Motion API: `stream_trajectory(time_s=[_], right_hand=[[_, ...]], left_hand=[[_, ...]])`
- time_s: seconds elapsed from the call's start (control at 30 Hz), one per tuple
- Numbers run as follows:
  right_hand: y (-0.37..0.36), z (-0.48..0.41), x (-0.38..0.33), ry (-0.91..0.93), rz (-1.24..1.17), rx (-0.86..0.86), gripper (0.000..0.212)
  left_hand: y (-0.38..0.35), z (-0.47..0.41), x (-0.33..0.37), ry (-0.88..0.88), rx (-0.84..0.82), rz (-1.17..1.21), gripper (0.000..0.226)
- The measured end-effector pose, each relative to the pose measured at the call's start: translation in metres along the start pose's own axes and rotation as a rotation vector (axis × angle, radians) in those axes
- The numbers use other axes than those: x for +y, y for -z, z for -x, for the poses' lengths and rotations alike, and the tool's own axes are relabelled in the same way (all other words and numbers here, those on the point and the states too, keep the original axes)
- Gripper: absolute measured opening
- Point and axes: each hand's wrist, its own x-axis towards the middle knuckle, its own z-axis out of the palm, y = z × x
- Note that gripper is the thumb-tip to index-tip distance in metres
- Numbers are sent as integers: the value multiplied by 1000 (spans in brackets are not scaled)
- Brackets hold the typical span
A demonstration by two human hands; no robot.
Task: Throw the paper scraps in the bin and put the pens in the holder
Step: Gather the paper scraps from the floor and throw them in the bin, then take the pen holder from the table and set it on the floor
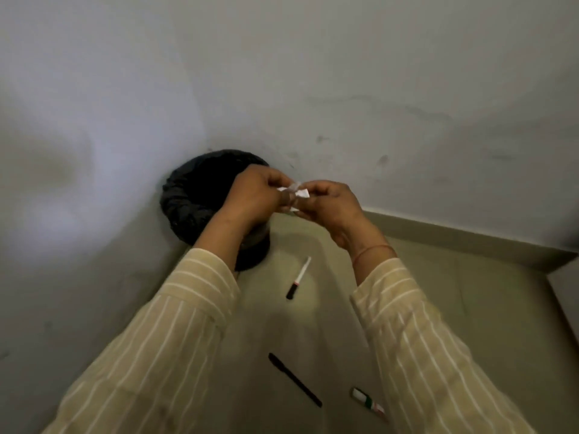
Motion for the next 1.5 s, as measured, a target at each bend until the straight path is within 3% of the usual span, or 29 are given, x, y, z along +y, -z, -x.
stream_trajectory(time_s=[0.13,0.23,0.33,0.4,0.47,0.6,0.7,0.8,0.87,0.93,1.03,1.1,1.27,1.5], right_hand=[[-63,-36,-35,82,193,-69,20],[-104,-72,-34,196,514,-70,20],[-127,-98,-28,280,999,-162,36],[-133,-108,-24,259,1127,-192,42],[-137,-112,-20,294,1149,-172,30],[-141,-117,-14,358,1116,-137,18],[-144,-114,-15,357,1149,-204,18],[-147,-109,-24,367,1019,-211,23],[-145,-103,-38,331,869,-135,23],[-138,-93,-65,263,687,-48,24],[-120,-65,-129,197,395,62,24],[-101,-40,-182,163,244,133,23],[-52,37,-306,116,99,254,20],[59,167,-496,119,89,483,21]], left_hand=[[69,-26,5,12,157,-112,13],[106,-47,-16,12,312,-375,18],[121,-56,-35,142,249,-616,32],[119,-55,-43,207,154,-690,49],[117,-52,-48,189,161,-694,52],[112,-51,-47,102,290,-644,38],[109,-53,-43,106,301,-627,32],[109,-48,-30,131,294,-597,34],[113,-44,-9,175,357,-428,29],[116,-42,22,217,410,-114,23],[124,-39,96,272,393,327,31],[129,-36,157,272,361,471,41],[125,-17,299,219,262,533,52],[54,20,507,155,-60,494,57]])
